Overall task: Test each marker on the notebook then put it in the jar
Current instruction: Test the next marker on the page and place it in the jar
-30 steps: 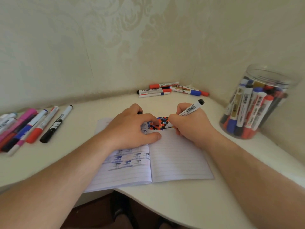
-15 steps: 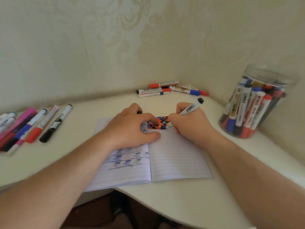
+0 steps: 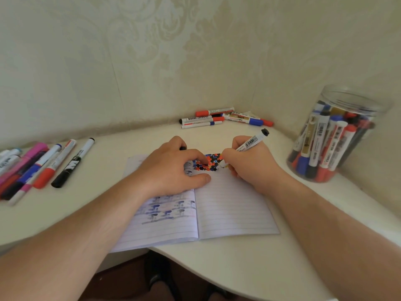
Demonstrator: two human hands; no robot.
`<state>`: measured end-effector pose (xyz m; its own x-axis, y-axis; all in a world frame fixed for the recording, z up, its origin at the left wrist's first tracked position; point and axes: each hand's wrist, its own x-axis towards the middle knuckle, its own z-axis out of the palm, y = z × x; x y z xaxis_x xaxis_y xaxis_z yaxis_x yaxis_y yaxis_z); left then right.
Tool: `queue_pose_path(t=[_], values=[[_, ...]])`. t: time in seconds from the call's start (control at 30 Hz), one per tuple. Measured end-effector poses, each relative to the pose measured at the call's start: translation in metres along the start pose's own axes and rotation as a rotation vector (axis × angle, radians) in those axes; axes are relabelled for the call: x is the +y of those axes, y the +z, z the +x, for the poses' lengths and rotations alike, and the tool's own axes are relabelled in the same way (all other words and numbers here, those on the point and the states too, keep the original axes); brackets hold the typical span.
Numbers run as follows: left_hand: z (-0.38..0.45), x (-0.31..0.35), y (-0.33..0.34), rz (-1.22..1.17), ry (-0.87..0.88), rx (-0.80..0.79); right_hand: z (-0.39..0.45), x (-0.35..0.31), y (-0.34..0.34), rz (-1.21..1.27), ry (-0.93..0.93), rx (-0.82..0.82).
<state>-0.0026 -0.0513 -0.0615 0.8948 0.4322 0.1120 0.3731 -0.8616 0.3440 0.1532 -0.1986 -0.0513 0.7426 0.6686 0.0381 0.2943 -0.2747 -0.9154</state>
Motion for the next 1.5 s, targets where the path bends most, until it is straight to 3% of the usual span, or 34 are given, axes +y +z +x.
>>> queue_pose_path(t=[0.33,0.47,0.63,0.77,0.97,1.33,1.4,1.5], values=[[-0.001,0.0,0.0,-0.036,0.028,0.022,0.002,0.001,0.0,0.003,-0.013,0.003],[-0.002,-0.006,0.001,-0.228,0.038,0.137,0.005,0.001,-0.004,0.26,-0.01,-0.007],[-0.002,-0.011,0.0,-0.549,-0.007,0.259,-0.004,-0.006,-0.024,0.581,-0.137,-0.19],[0.0,-0.02,-0.003,-0.626,-0.024,0.365,-0.004,-0.01,-0.026,0.705,-0.021,-0.316],[-0.001,-0.018,-0.003,-0.733,-0.046,0.304,-0.002,-0.005,-0.021,0.641,-0.036,-0.332],[-0.002,-0.015,-0.003,-0.653,-0.024,0.271,-0.007,-0.008,-0.013,0.454,-0.052,-0.259],[-0.003,-0.016,-0.004,-0.656,-0.048,0.293,-0.007,-0.006,-0.018,0.252,-0.132,-0.176],[-0.004,-0.014,-0.004,-0.593,-0.056,0.274,0.0,0.001,-0.027,-0.275,-0.278,-0.069]])
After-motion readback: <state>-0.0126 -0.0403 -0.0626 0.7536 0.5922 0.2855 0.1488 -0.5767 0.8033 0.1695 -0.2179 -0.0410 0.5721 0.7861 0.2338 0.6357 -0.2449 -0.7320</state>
